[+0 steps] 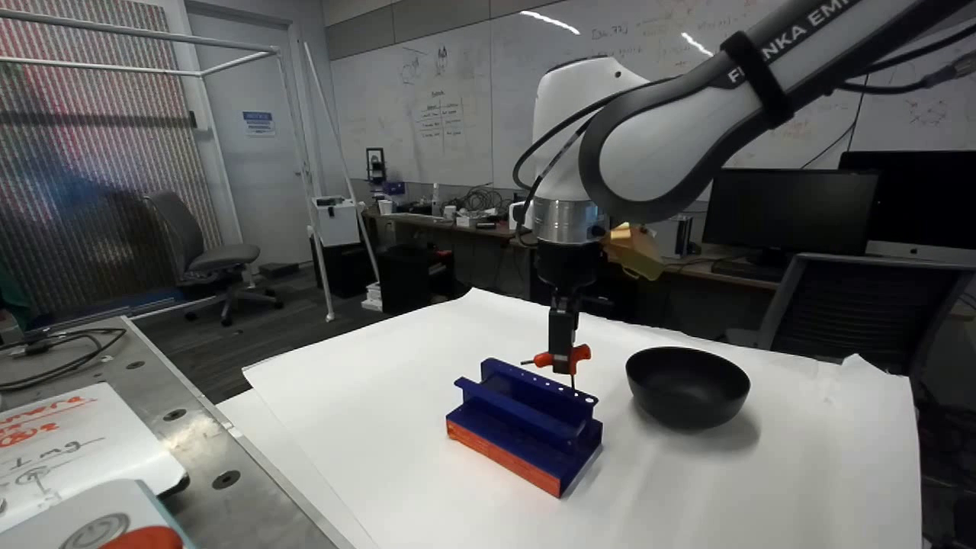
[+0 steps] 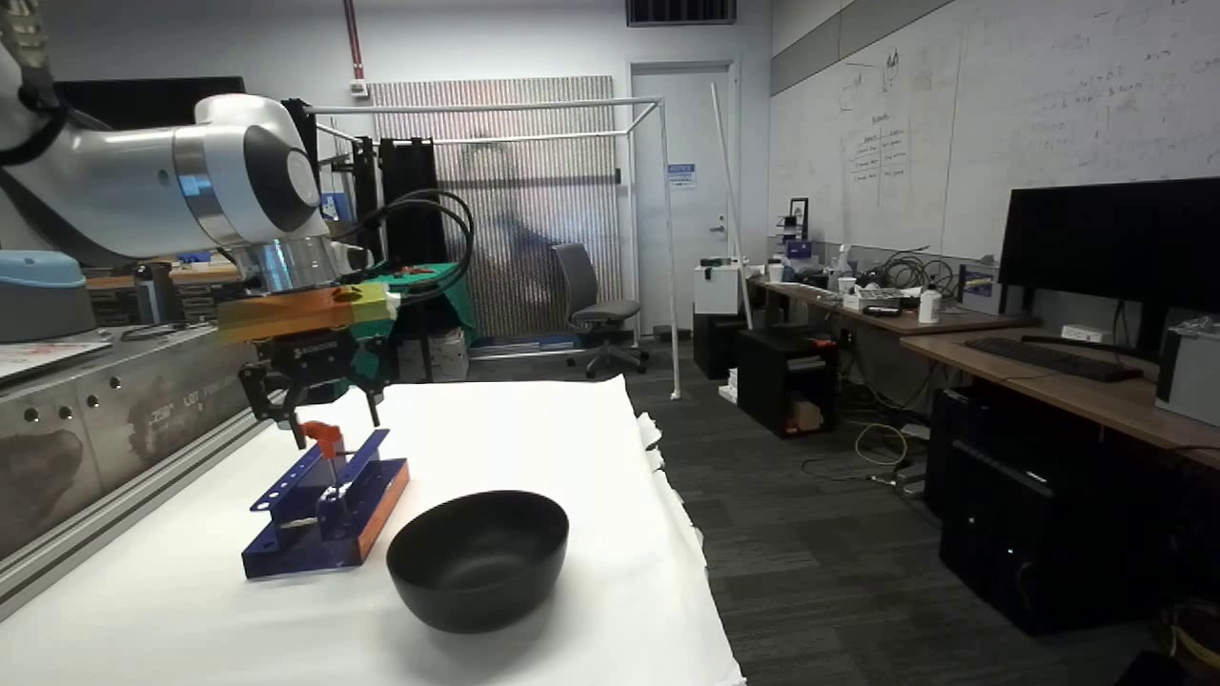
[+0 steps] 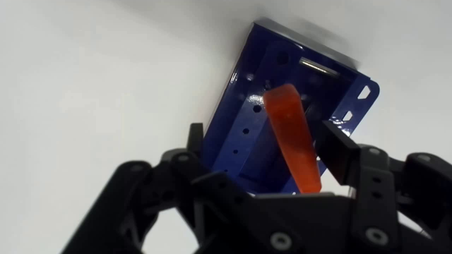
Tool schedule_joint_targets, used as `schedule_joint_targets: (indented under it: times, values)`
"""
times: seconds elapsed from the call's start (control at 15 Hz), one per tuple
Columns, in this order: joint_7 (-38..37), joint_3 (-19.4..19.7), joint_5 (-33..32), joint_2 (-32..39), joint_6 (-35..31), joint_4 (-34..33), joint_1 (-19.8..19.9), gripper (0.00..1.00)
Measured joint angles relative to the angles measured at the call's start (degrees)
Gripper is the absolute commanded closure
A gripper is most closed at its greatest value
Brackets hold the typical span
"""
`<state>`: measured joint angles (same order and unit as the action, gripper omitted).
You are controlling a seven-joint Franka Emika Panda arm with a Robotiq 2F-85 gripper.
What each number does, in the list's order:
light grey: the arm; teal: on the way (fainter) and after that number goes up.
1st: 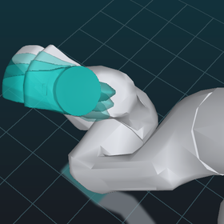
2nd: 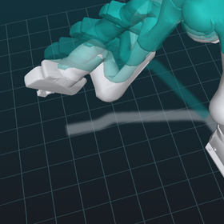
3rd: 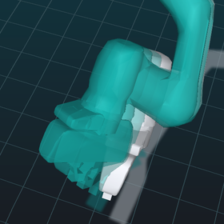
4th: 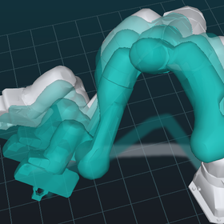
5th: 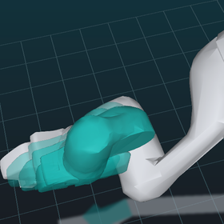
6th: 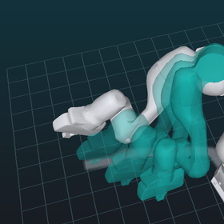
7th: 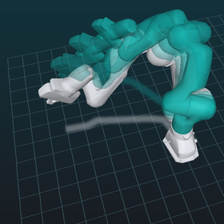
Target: Put the red object in the bowl
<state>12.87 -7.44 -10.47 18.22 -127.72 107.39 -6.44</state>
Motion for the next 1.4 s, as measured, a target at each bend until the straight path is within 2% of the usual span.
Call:
schedule_joint_targets:
  times: [0.27, 0.33, 0.4, 0.73, 0.93, 1.13, 1.4]
  values:
    - [5.35, 0.00, 0.31, 1.16, 5.23, -2.53, 0.04, 0.82]
    - [6.18, 0.00, 0.31, 1.14, 6.19, -2.86, 0.03, 0.88]
    - [6.82, -0.03, 0.31, 1.08, 7.06, -3.09, 0.03, 0.91]
    - [8.10, -0.50, 0.33, -0.41, 9.04, -3.30, 0.01, 0.87]
    - [7.07, -0.58, 0.29, -5.39, 11.30, -2.35, -0.02, 0.87]
    - [1.56, -0.13, -1.96, -12.42, 14.89, -0.41, -0.02, 0.87]
    - [-8.14, 1.46, -10.33, -17.73, 20.16, 2.91, 0.40, 0.87]
